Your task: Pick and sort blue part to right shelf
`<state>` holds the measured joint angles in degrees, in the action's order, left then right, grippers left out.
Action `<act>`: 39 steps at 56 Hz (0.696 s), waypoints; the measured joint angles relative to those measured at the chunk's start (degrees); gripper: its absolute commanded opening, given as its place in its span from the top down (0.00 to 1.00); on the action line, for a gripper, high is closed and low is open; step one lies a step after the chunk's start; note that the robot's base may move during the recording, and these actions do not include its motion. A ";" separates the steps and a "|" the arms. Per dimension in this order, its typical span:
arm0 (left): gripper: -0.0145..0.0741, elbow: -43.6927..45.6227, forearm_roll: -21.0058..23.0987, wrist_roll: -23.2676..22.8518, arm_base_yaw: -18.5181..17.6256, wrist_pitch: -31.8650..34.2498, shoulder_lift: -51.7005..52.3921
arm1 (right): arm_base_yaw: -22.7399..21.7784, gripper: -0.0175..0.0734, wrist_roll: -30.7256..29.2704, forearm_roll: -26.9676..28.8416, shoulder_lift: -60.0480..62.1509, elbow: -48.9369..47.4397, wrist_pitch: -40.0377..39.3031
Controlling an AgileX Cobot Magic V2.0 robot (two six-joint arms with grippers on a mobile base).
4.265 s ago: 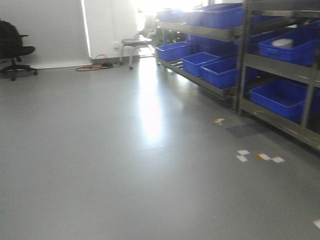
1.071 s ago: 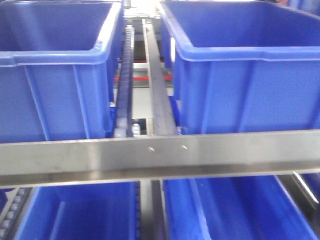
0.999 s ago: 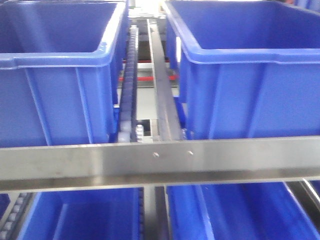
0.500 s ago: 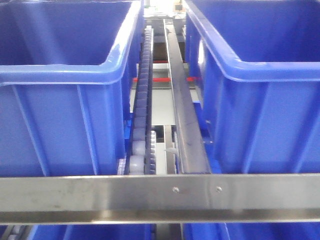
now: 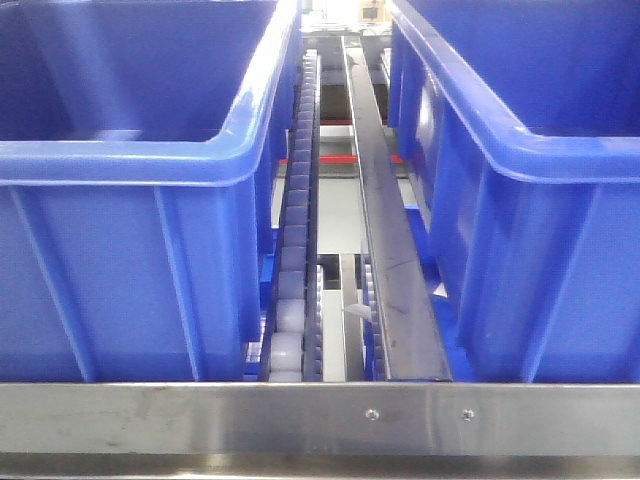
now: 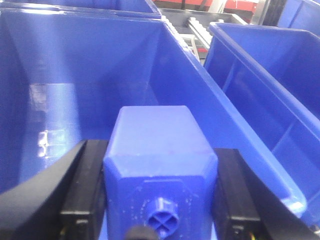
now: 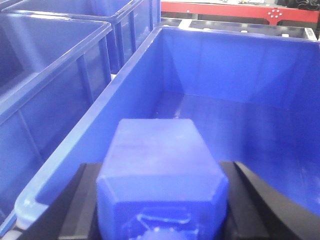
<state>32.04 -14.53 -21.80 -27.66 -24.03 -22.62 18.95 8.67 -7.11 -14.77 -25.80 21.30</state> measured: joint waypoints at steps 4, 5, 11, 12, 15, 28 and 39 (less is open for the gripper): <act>0.52 0.00 0.00 0.00 0.00 0.00 0.00 | 0.00 0.58 0.00 0.00 0.00 0.00 0.00; 0.52 0.00 0.00 0.00 0.00 0.00 0.00 | 0.00 0.58 0.00 0.00 0.00 0.00 0.00; 0.52 0.00 0.00 0.00 0.00 0.00 0.00 | 0.00 0.58 0.00 0.00 0.00 0.00 0.00; 0.52 0.00 0.00 0.00 0.00 0.00 0.00 | 0.00 0.58 0.00 0.00 0.00 0.00 0.00; 0.52 0.00 0.00 0.00 0.00 0.00 0.00 | 0.00 0.58 0.00 0.00 0.00 0.00 0.00; 0.52 0.00 0.00 0.00 0.00 1.63 -0.13 | 0.00 0.58 0.00 0.00 0.00 0.00 0.00; 0.52 1.95 -1.08 0.00 0.00 2.45 -6.98 | 0.00 0.58 0.00 0.00 0.00 0.00 0.00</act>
<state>33.99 -15.61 -21.80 -27.66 -21.59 -29.60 18.95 8.67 -7.11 -14.77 -25.80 21.30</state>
